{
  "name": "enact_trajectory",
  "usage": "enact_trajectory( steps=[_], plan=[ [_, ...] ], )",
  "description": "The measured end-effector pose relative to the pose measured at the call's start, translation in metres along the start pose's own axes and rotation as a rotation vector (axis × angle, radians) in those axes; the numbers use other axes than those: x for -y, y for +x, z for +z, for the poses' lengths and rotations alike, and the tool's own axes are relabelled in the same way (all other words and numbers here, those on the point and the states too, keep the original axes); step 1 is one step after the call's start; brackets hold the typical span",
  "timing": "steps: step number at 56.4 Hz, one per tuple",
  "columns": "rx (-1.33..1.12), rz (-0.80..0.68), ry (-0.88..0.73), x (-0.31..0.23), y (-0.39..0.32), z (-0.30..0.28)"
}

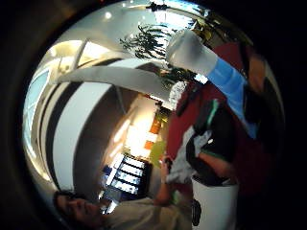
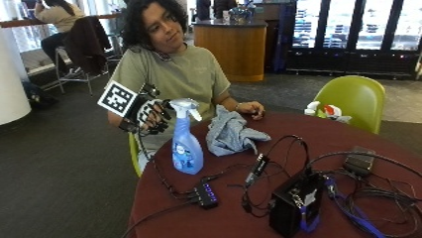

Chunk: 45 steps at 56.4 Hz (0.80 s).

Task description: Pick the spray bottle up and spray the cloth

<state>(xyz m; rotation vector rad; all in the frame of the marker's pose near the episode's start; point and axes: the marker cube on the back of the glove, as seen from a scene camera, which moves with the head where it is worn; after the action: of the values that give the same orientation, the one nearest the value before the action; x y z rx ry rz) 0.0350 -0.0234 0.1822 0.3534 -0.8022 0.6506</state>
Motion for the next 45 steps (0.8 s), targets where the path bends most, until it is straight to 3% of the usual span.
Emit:
enact_trajectory(
  steps=[10,14,18,20,22,30,45],
  plan=[
    [-0.256,-0.105,0.013,-0.020,0.002,-0.041],
    [-0.374,0.010,-0.006,-0.040,-0.001,-0.062],
    [-0.459,-0.065,0.014,-0.046,0.001,-0.077],
    [-0.507,-0.015,0.013,-0.050,0.000,-0.083],
    [-0.563,0.019,-0.039,-0.060,-0.001,-0.089],
    [-0.793,-0.096,-0.254,-0.099,0.004,-0.112],
    [-0.846,-0.055,-0.247,-0.128,0.003,-0.089]
  ],
)
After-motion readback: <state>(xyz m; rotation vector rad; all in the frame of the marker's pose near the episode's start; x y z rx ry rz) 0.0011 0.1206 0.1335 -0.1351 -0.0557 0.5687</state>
